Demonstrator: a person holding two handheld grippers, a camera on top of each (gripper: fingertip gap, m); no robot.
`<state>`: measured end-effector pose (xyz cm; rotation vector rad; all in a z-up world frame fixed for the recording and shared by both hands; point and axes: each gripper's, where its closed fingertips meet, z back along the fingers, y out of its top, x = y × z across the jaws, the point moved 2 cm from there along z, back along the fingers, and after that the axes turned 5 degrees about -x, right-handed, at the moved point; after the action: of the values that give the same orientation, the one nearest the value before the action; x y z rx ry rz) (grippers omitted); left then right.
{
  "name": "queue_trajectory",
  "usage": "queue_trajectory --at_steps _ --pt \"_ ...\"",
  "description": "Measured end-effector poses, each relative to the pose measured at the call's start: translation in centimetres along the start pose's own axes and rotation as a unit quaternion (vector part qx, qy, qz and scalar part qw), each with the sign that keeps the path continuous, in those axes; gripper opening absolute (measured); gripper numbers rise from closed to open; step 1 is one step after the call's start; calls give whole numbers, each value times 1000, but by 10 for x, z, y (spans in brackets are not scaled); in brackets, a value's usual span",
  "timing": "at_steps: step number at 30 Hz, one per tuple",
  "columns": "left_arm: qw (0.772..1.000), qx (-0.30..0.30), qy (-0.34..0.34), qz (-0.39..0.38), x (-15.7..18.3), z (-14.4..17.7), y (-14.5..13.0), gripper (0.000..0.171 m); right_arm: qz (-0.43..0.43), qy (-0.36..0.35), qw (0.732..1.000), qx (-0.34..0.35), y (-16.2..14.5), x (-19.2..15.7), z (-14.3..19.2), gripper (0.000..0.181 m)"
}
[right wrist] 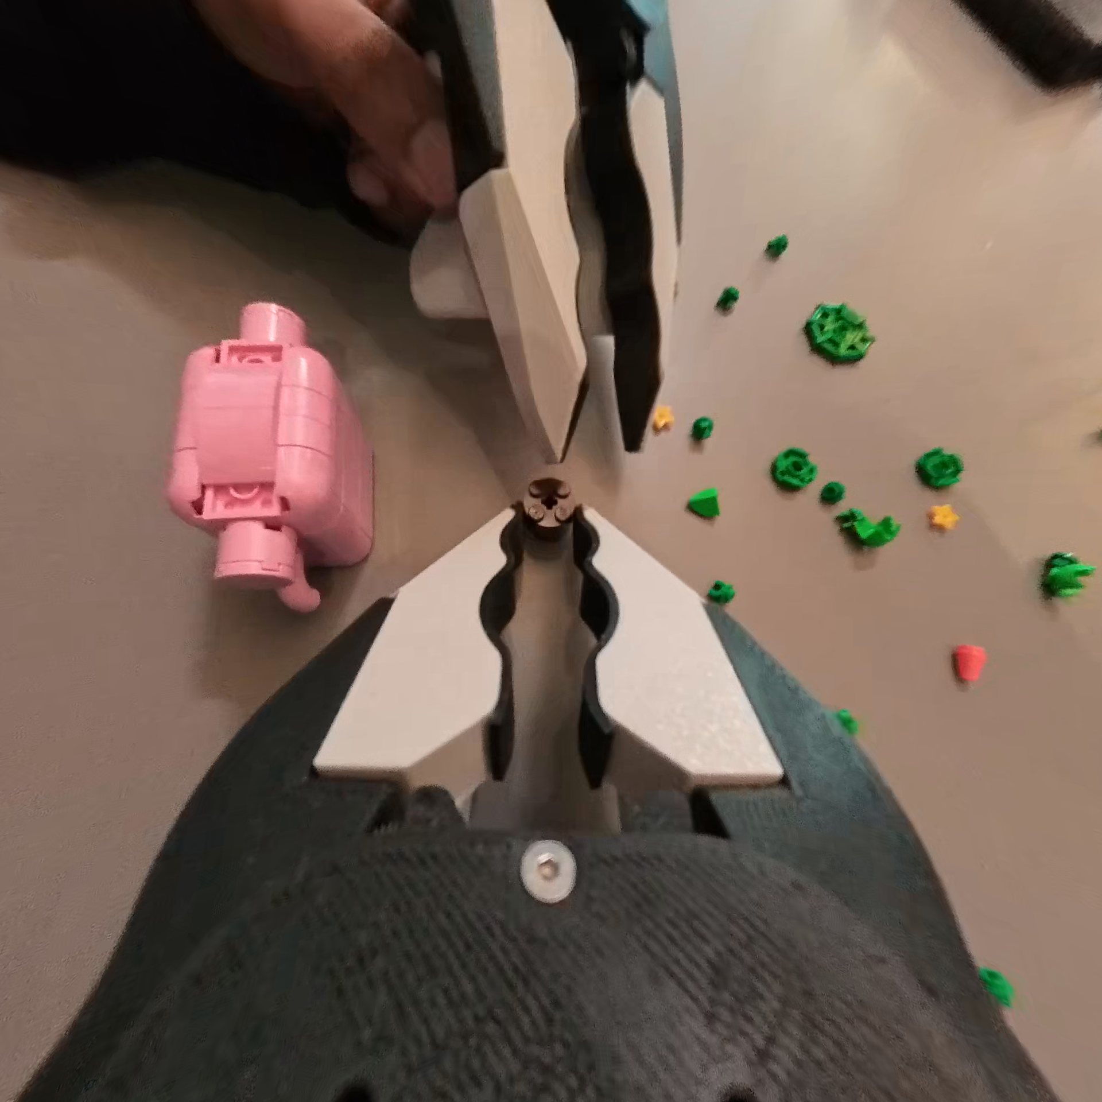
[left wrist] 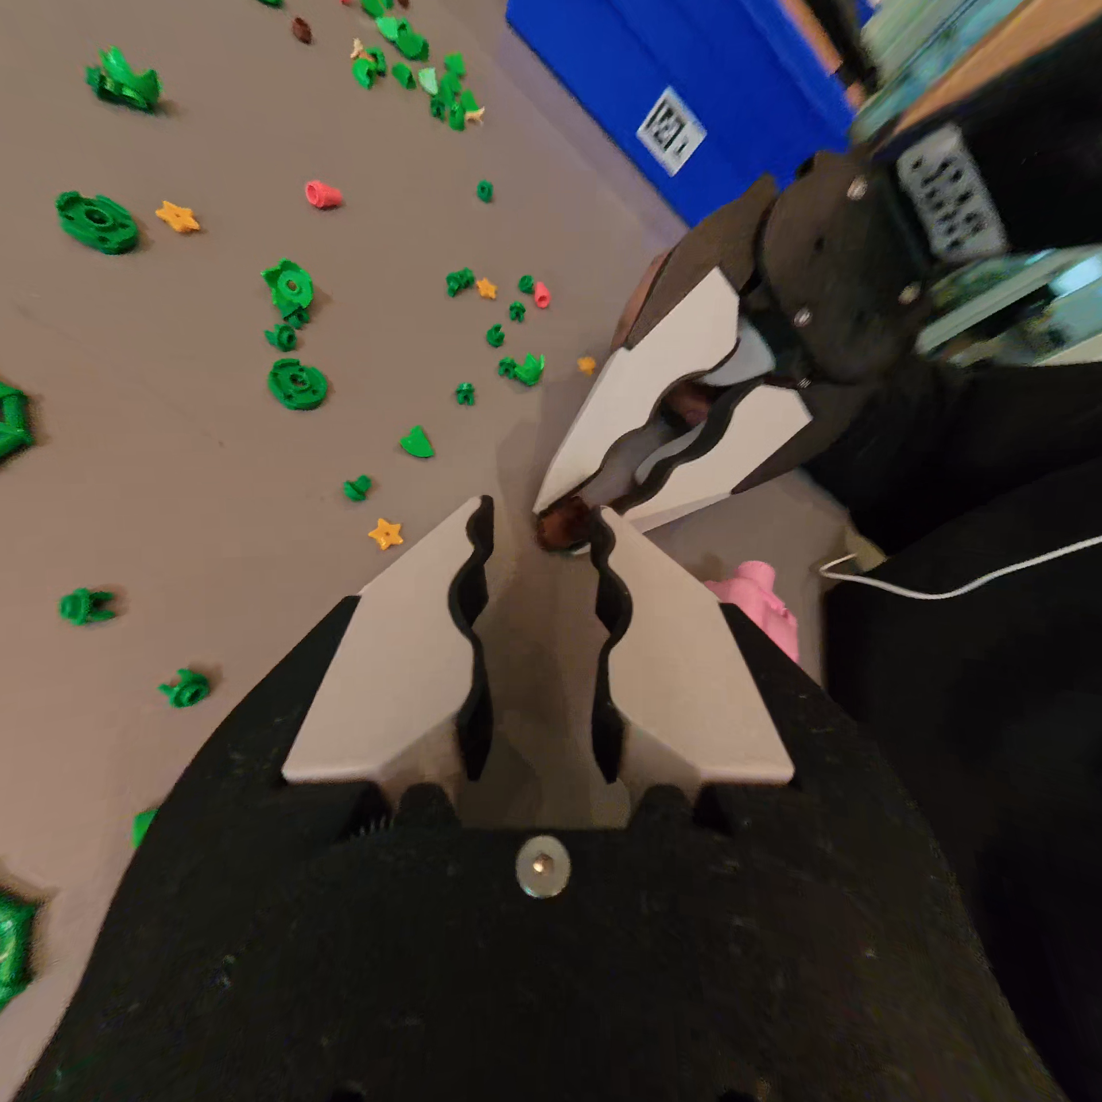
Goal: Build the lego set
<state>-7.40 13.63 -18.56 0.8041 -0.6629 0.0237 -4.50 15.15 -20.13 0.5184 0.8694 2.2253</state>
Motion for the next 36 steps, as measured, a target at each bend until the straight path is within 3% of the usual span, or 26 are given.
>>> queue_trajectory --at_steps 3,7,11,14,19,23,28,30,36 --pt "995 38 -83 46 11 5 8 39 61 -73 994 54 18 7 16 14" --pt "980 77 -170 73 25 12 17 41 176 -165 965 105 39 2 38 14" --pt "972 101 -212 31 45 20 24 15 249 -229 936 101 47 -3 44 14" --pt "975 113 -192 -8 49 24 27 14 256 -251 927 112 52 -4 47 14" --pt "964 179 -179 -82 60 42 40 14 156 -164 954 198 64 -9 62 37" --pt "951 215 -155 -162 75 54 43 13 40 -66 956 282 71 -7 78 41" --pt "942 210 -118 -233 88 50 39 14 -41 39 939 338 78 -11 87 34" --pt "941 206 -116 -244 90 48 37 14 -48 56 937 340 78 -12 87 25" --pt "938 210 -121 -247 93 47 38 14 -67 89 930 349 77 -13 88 23"
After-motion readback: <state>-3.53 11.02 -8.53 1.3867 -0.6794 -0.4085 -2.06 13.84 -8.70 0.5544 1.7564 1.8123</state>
